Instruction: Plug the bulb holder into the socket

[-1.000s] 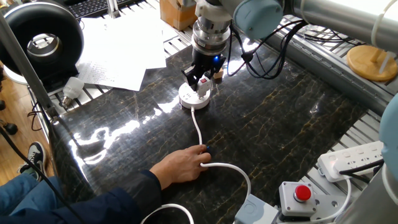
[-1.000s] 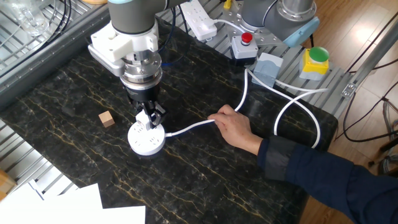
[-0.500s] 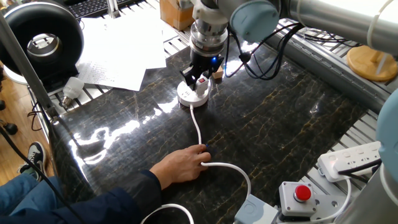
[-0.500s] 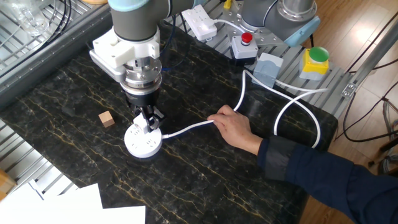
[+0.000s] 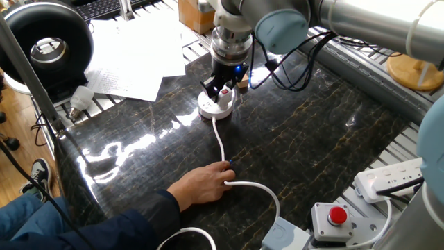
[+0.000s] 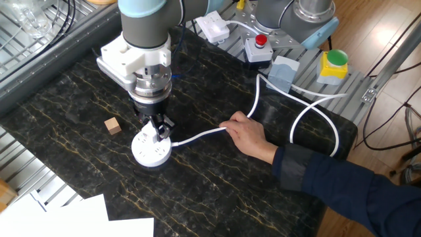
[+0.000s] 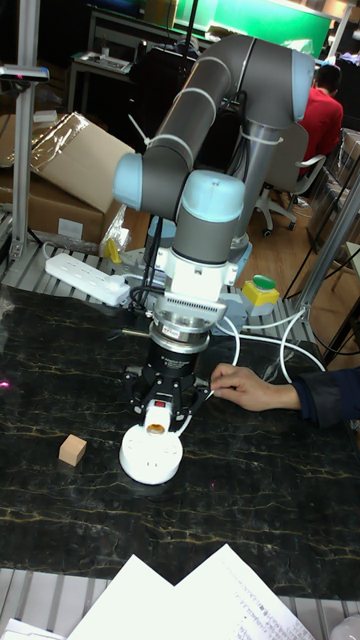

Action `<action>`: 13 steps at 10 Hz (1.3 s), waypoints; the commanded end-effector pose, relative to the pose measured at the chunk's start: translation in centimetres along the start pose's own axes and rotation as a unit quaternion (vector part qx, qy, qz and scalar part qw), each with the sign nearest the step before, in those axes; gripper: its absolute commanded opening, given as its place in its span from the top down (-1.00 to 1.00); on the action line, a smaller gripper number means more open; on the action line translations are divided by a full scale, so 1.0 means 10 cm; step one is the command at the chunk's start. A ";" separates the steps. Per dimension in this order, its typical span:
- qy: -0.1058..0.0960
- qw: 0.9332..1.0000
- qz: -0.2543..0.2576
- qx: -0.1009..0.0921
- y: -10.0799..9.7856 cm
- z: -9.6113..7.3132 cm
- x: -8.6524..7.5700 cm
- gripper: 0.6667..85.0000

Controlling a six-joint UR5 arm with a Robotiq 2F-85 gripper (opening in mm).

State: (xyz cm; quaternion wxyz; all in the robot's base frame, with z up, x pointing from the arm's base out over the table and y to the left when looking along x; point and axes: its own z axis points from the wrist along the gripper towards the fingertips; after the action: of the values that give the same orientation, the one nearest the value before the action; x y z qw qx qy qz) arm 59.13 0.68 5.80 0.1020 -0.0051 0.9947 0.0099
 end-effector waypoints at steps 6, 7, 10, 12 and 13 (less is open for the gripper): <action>0.005 0.995 -0.088 0.039 -0.09 -0.40 -0.38 -0.60; 0.042 0.994 -0.091 0.048 -0.17 -0.51 -0.37 -0.02; 0.068 0.992 -0.104 0.038 -0.32 -0.62 -0.37 0.98; 0.062 0.987 -0.138 0.045 -0.60 -0.63 -0.34 0.98; 0.056 0.985 -0.155 0.045 -0.76 -0.60 -0.29 0.98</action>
State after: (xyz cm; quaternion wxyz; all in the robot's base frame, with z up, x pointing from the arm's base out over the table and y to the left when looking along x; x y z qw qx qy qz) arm 61.35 -4.09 11.93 0.0463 -0.1211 0.9904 -0.0477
